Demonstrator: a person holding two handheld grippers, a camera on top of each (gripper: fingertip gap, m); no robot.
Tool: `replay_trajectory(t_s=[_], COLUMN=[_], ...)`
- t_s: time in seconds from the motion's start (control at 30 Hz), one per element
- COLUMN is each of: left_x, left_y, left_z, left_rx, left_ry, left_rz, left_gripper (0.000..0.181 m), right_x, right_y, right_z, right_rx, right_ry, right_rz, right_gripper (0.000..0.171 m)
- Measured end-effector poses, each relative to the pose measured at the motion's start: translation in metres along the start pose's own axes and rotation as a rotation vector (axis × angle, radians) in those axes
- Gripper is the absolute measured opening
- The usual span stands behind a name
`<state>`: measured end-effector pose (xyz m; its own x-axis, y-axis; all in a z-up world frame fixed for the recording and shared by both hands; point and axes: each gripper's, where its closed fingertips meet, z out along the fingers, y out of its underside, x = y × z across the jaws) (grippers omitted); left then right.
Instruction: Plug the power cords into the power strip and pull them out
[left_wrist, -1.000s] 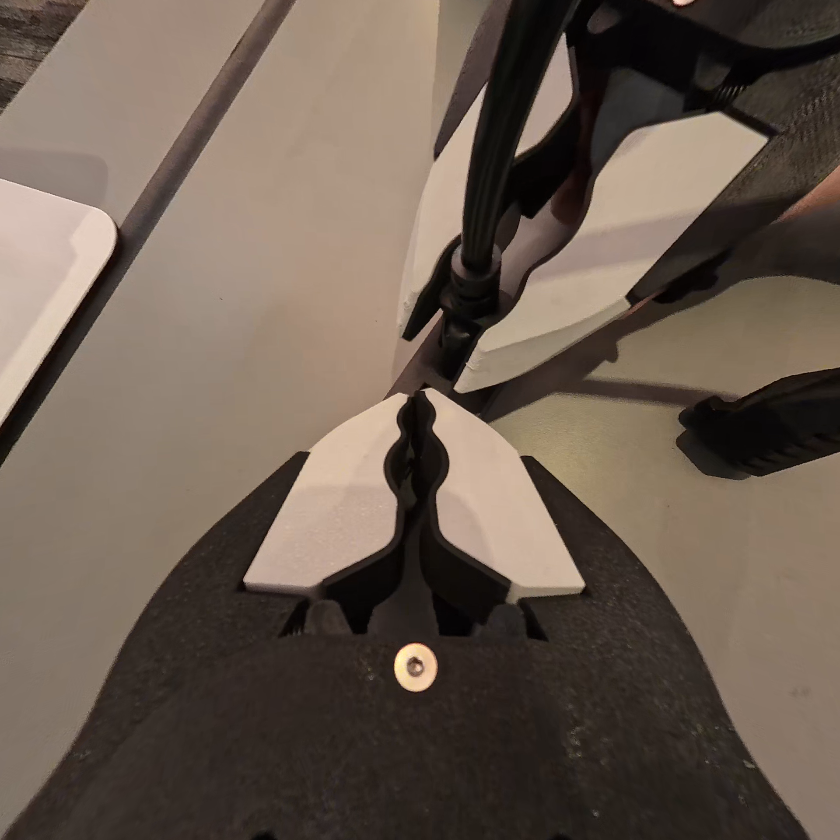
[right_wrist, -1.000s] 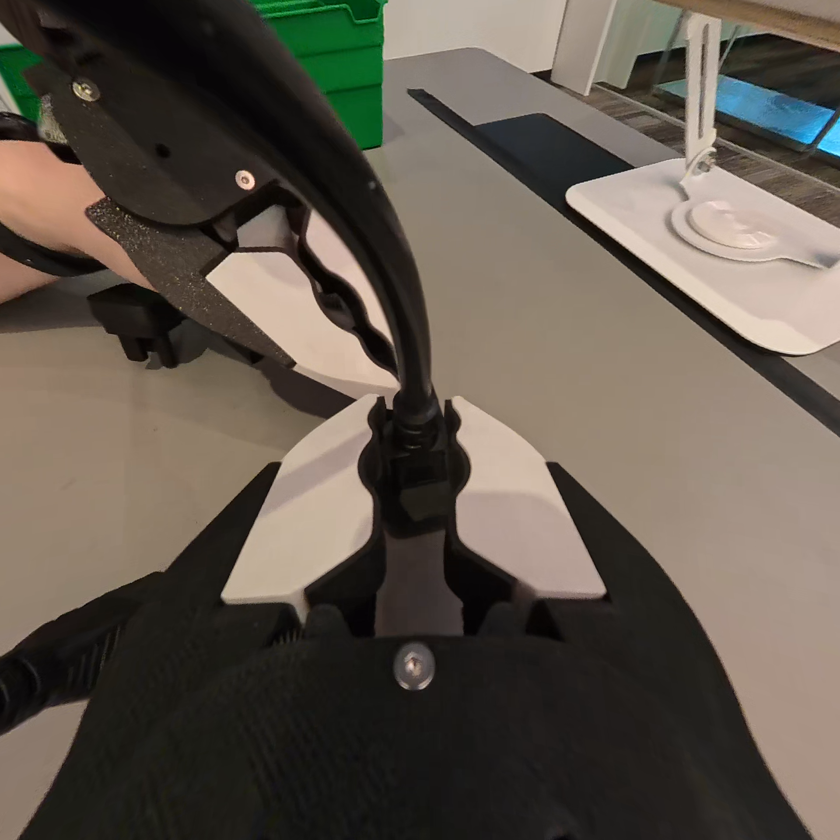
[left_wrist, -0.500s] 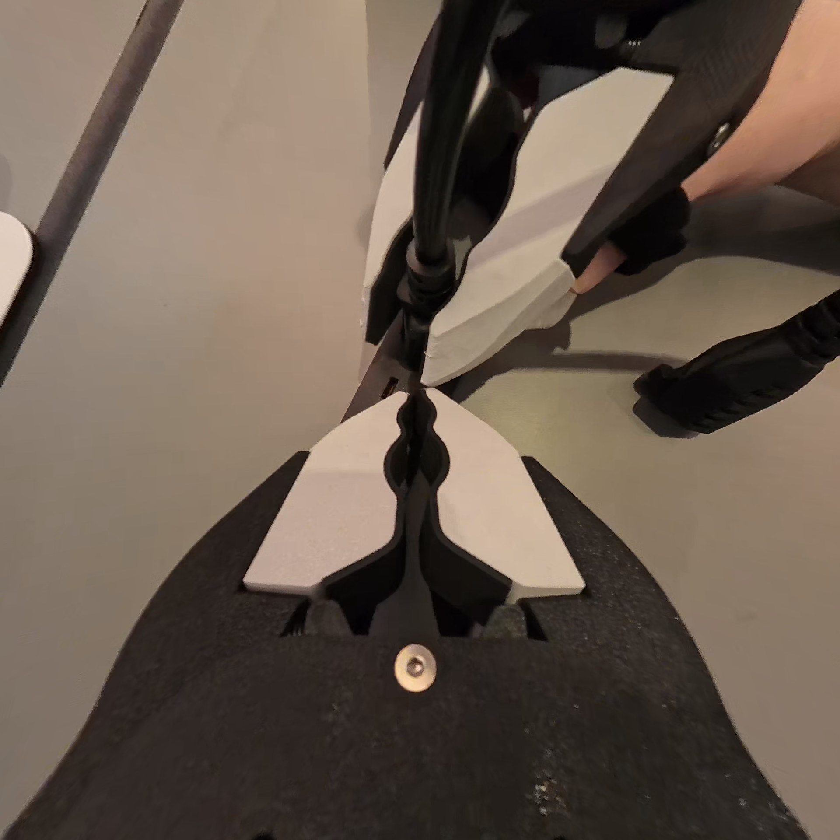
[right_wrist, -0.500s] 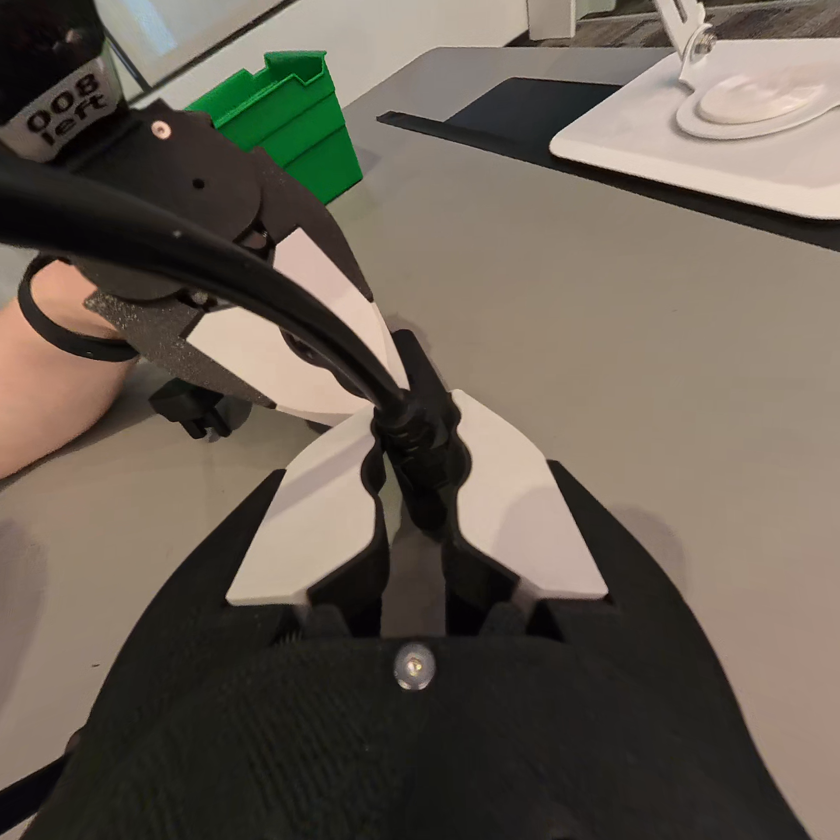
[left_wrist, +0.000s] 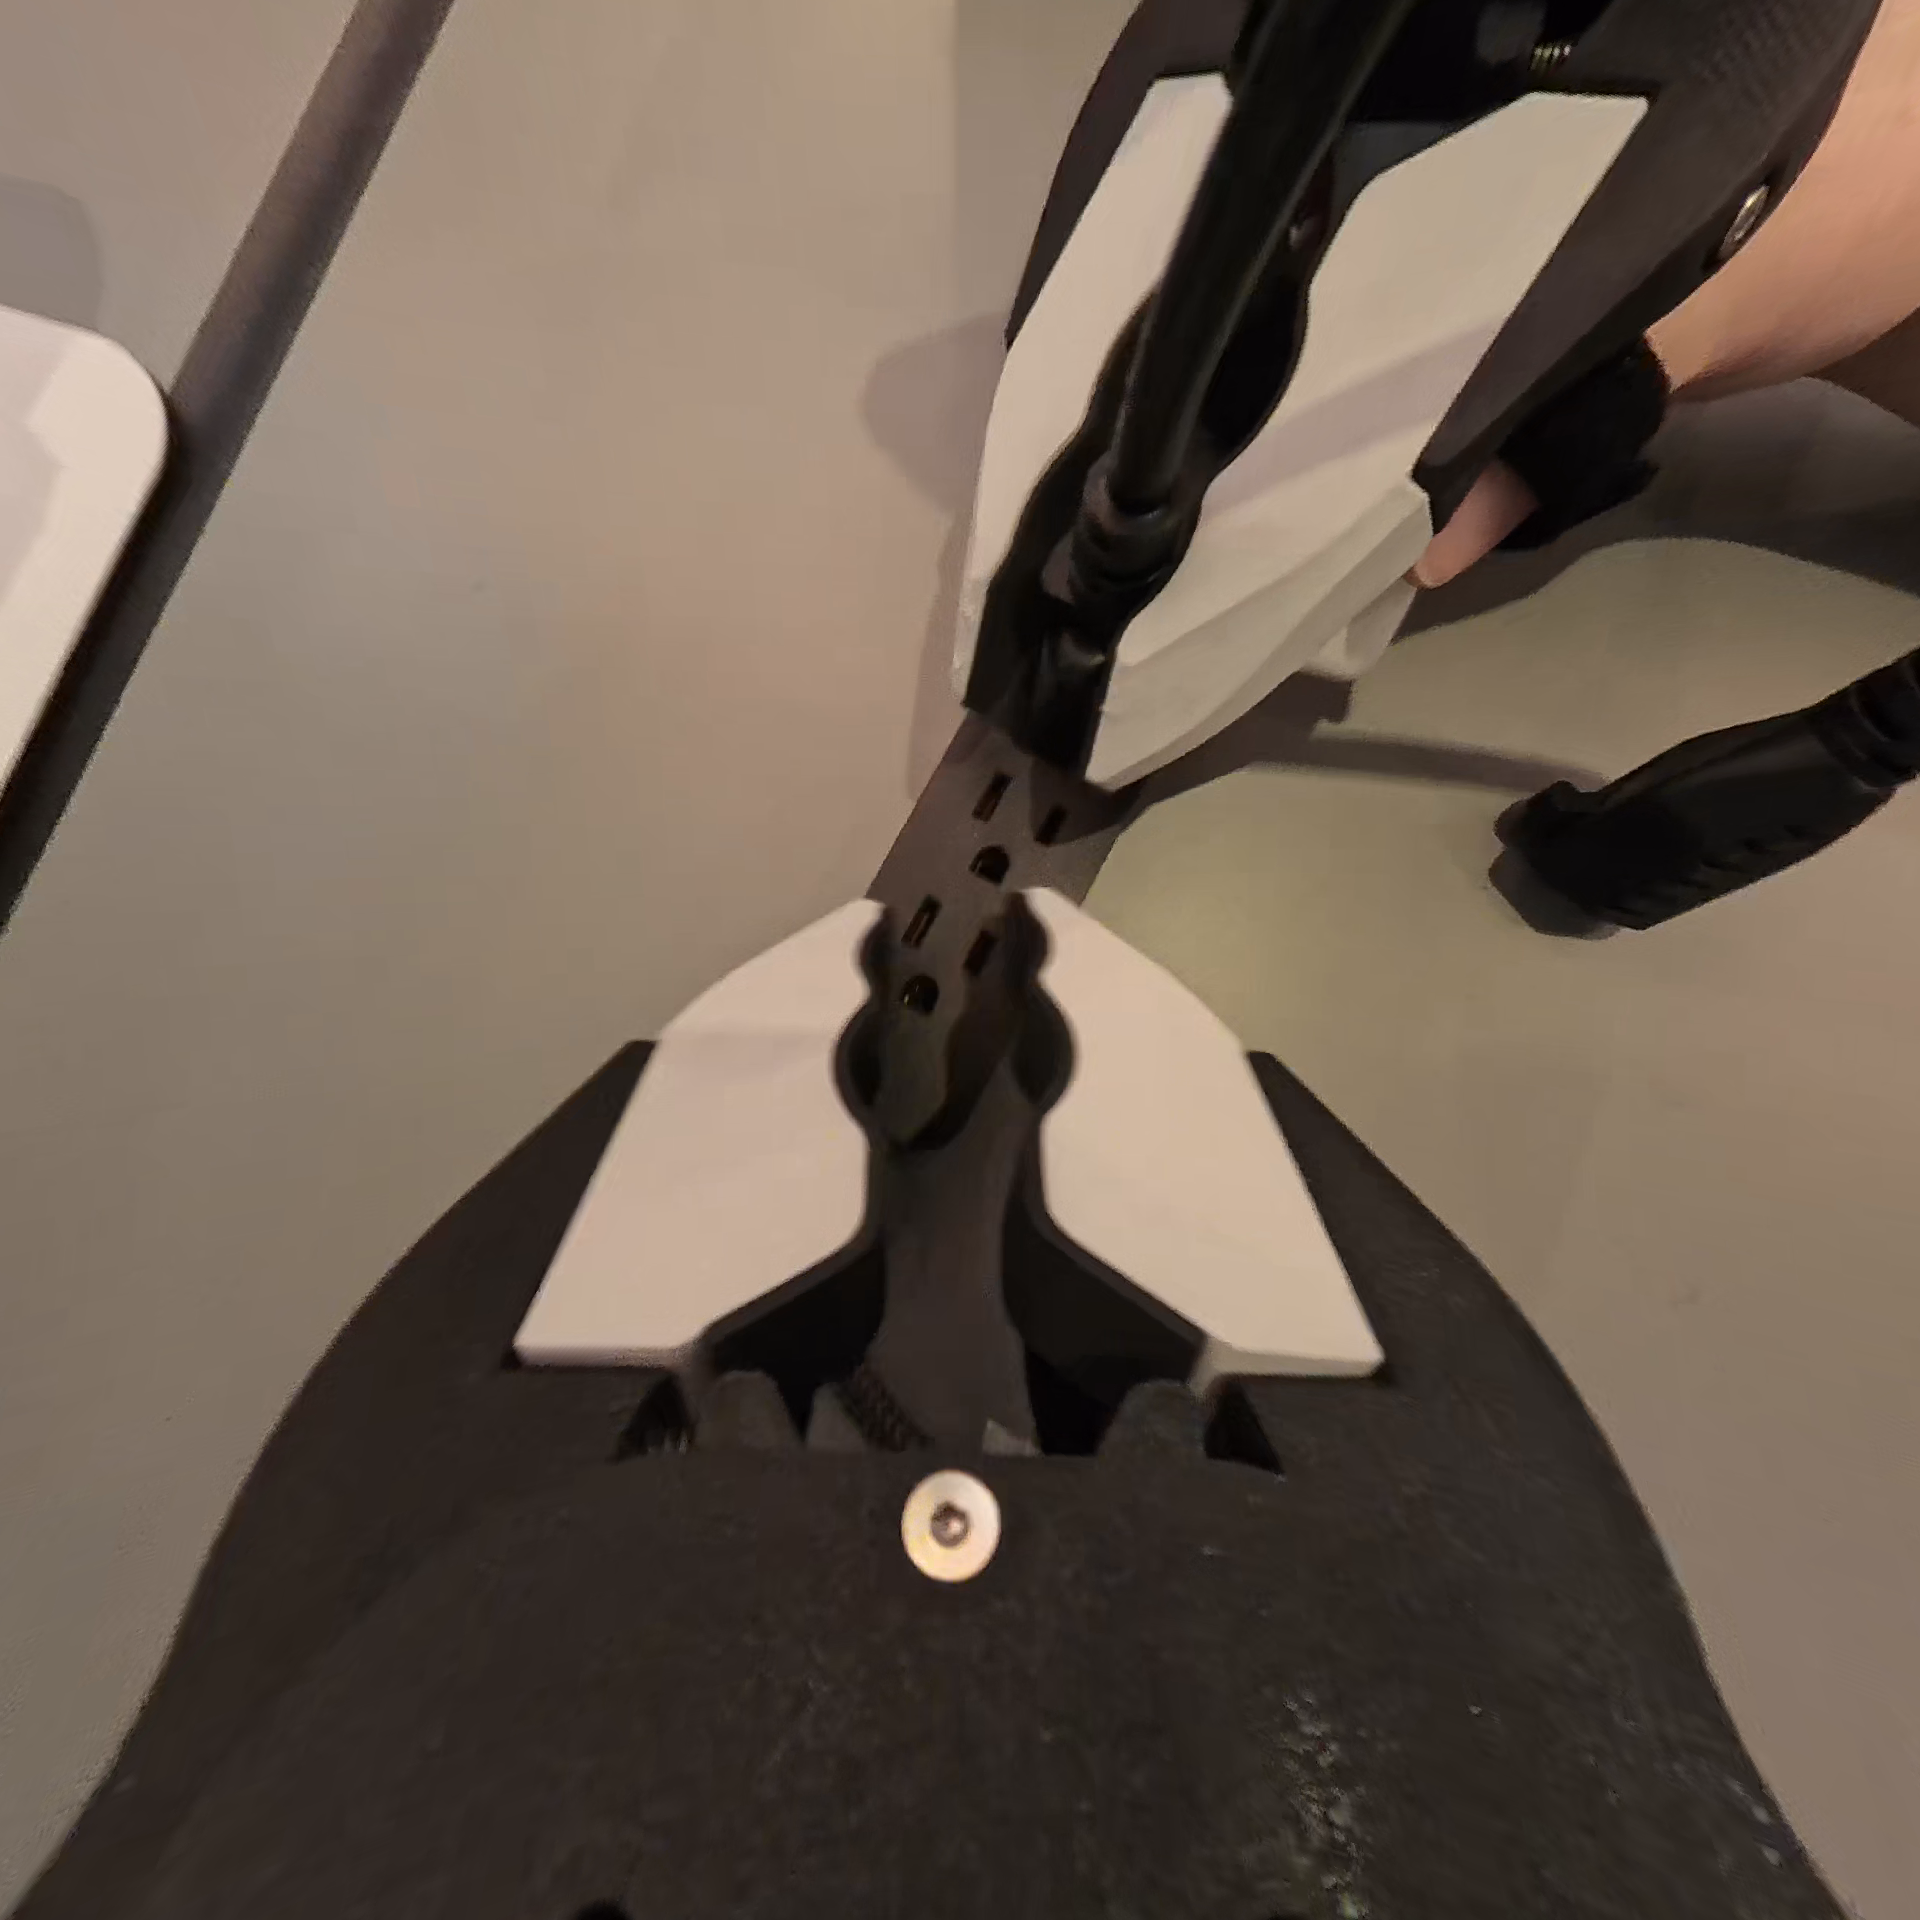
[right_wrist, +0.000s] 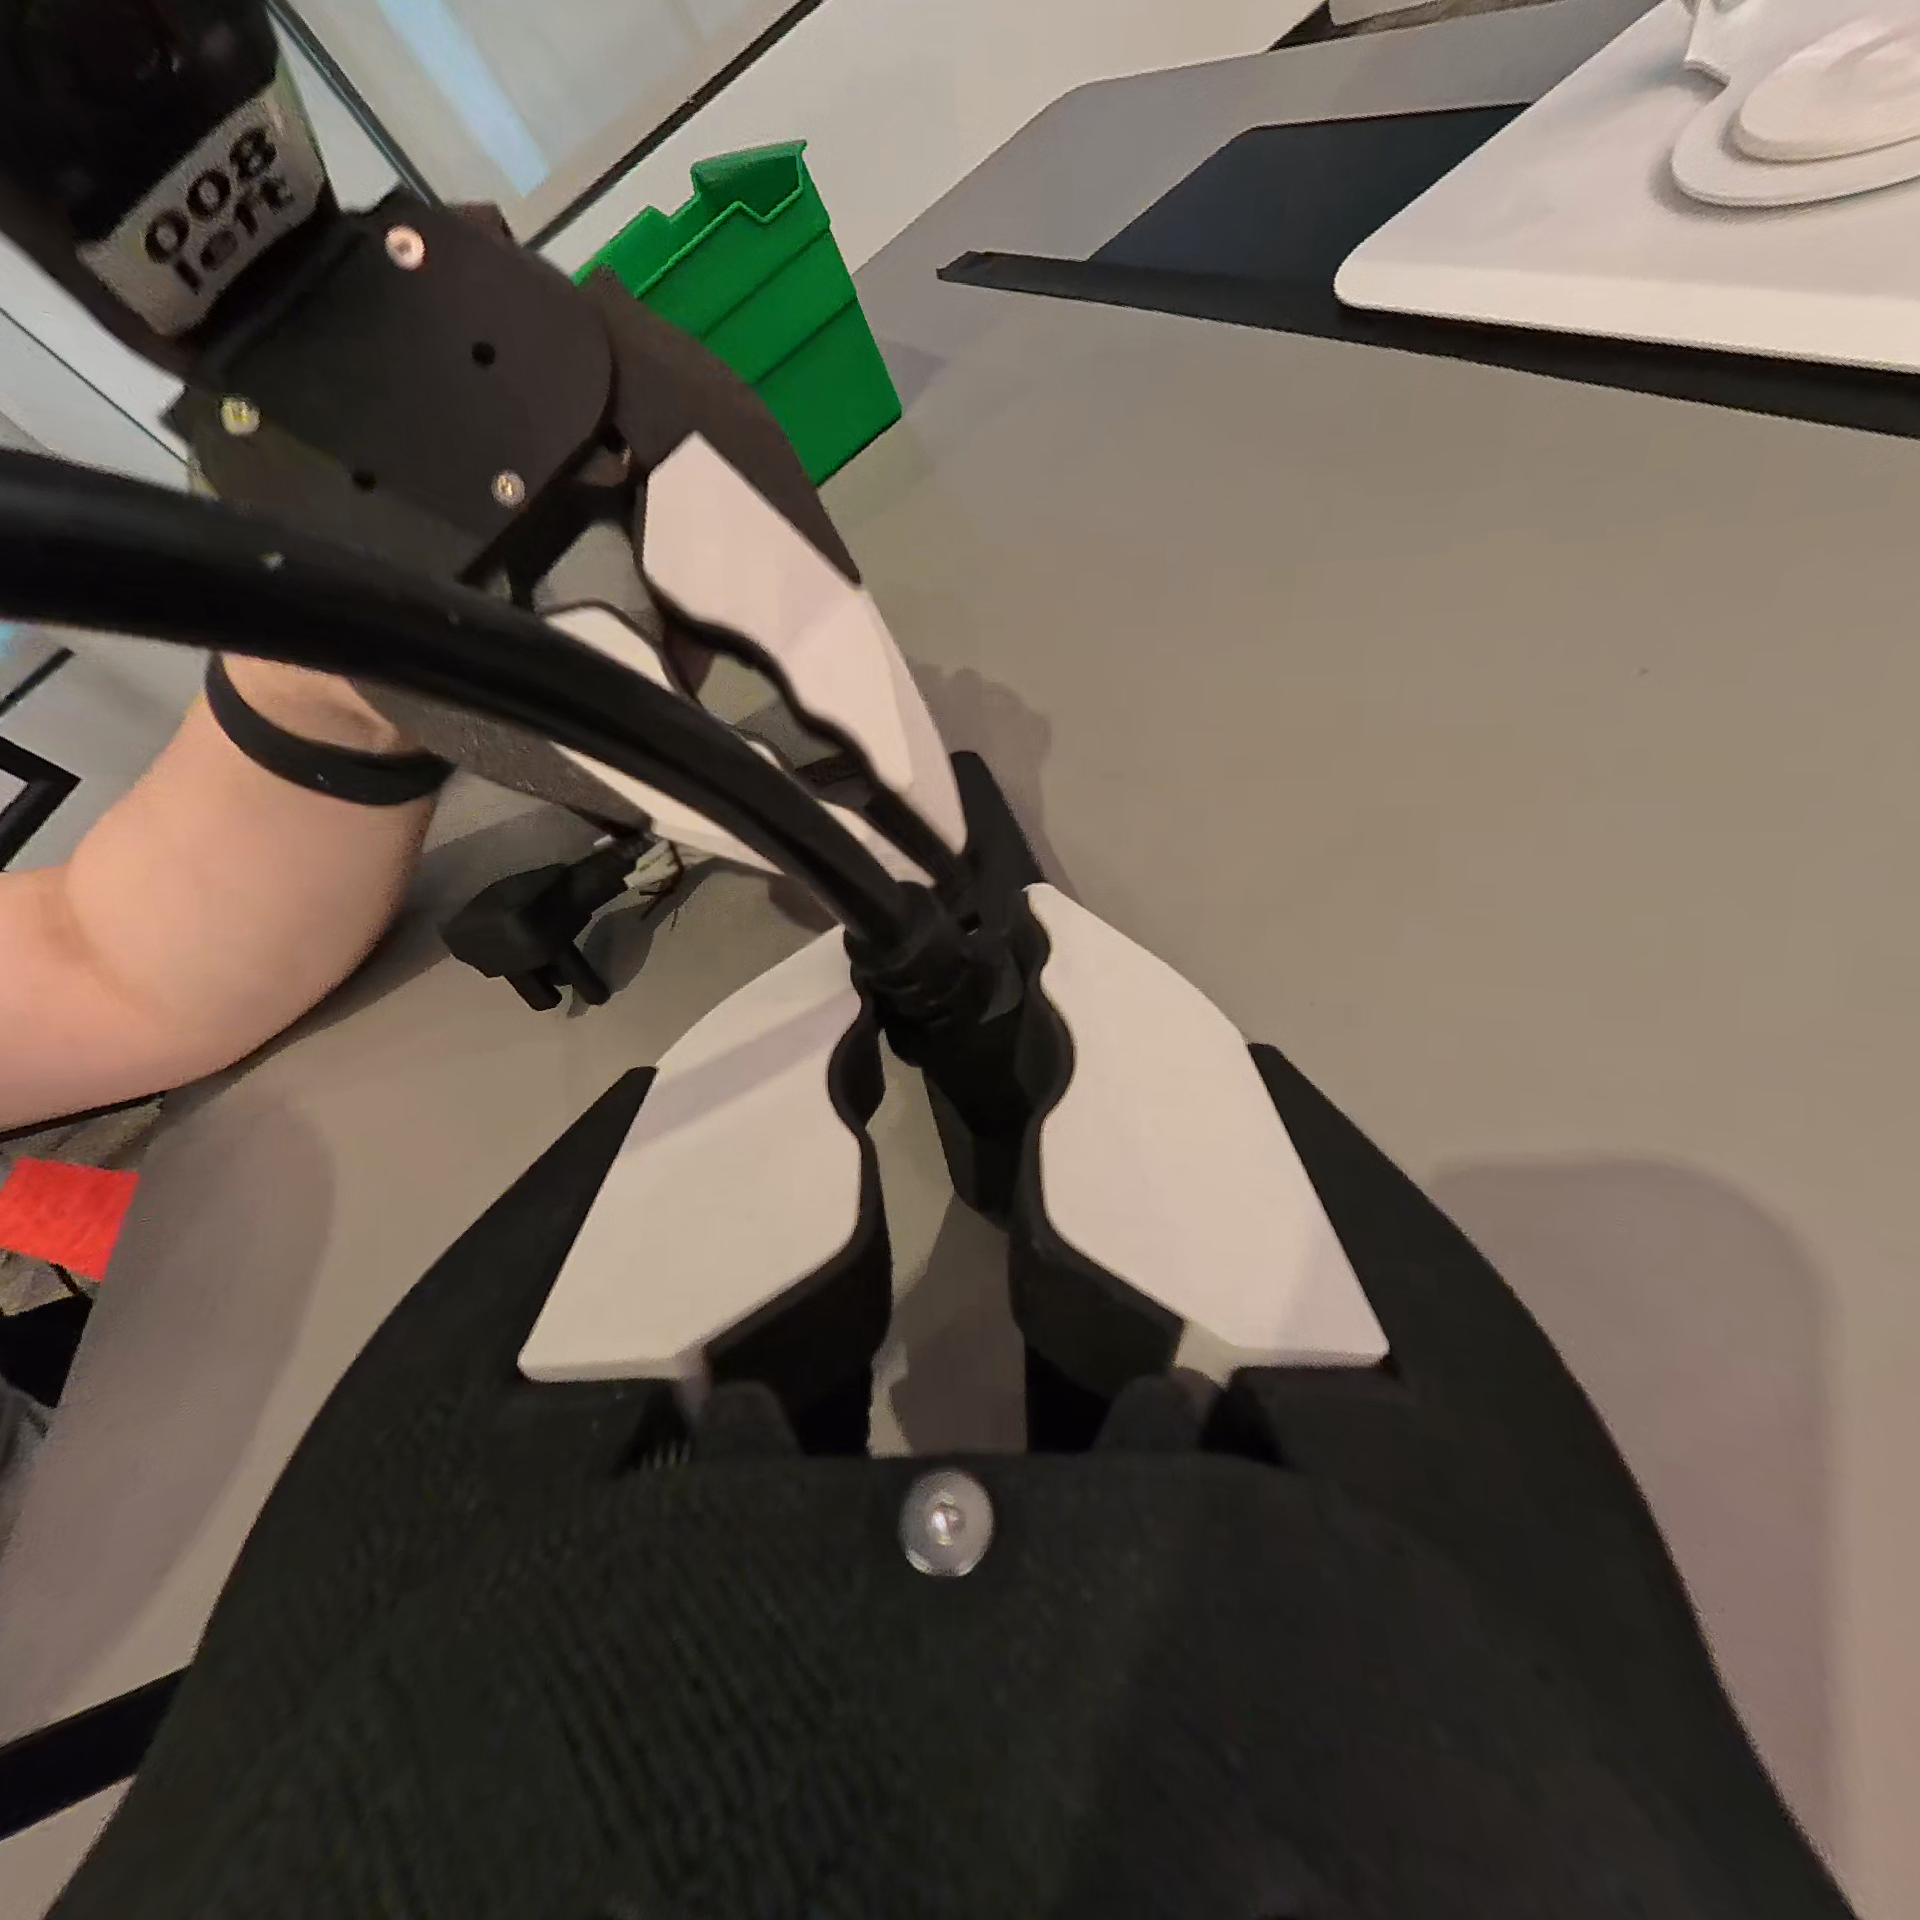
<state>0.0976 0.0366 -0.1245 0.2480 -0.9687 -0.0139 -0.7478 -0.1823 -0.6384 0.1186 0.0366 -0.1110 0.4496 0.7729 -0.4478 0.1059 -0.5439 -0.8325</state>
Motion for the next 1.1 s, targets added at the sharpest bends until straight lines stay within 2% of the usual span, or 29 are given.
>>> replay_trajectory(t_s=[0.03,0.1,0.17,0.3,0.37,0.43,0.5,0.53,0.63,0.73,0.87,0.9,1.03,1.1], left_x=[0.0,-0.002,0.001,0.009,0.007,0.01,0.01,0.011,0.012,-0.003,0.008,0.015,0.017,0.017], left_y=[0.003,0.013,0.013,0.006,0.002,0.0,-0.009,-0.012,-0.015,-0.013,-0.007,-0.008,-0.008,-0.007], left_z=[-0.004,-0.01,-0.01,-0.002,0.004,0.007,0.007,0.006,-0.001,0.0,0.022,0.025,0.028,0.027], left_rx=[-0.019,-0.071,-0.072,-0.053,-0.062,-0.073,-0.041,-0.031,-0.065,-0.116,-0.15,-0.139,-0.133,-0.143], left_ry=[0.029,0.068,0.099,0.078,0.018,0.052,0.106,0.15,0.262,0.207,0.284,0.338,0.413,0.408], left_rz=[-0.014,-0.015,0.013,0.185,0.285,0.316,0.248,0.214,0.157,0.236,0.27,0.254,0.14,0.156], left_gripper=[0.028,0.036,0.053,0.059,0.048,0.001,0.0,0.001,0.029,0.057,0.048,0.04,0.039,0.039], right_x=[0.0,0.0,-0.001,-0.001,0.0,0.0,0.0,0.0,-0.001,-0.001,0.0,-0.001,0.0,0.0], right_y=[0.0,0.0,0.001,0.001,0.001,0.0,0.0,0.001,0.001,0.001,0.001,0.001,0.002,0.002], right_z=[0.0,0.0,0.0,0.0,0.0,0.0,0.0,0.0,0.0,0.0,0.0,-0.001,-0.004,-0.003], right_rx=[-0.001,-0.007,-0.015,-0.017,-0.019,-0.021,-0.021,-0.021,-0.022,-0.025,-0.025,-0.027,-0.031,-0.034], right_ry=[0.0,-0.001,-0.003,-0.021,-0.022,-0.025,-0.025,-0.026,-0.033,-0.028,-0.027,-0.026,-0.026,-0.028], right_rz=[-0.009,-0.03,-0.051,-0.045,-0.053,-0.059,-0.059,-0.058,-0.056,-0.07,-0.074,-0.078,-0.086,-0.091], right_gripper=[0.024,0.024,0.024,0.024,0.024,0.024,0.024,0.024,0.024,0.024,0.024,0.024,0.024,0.024])
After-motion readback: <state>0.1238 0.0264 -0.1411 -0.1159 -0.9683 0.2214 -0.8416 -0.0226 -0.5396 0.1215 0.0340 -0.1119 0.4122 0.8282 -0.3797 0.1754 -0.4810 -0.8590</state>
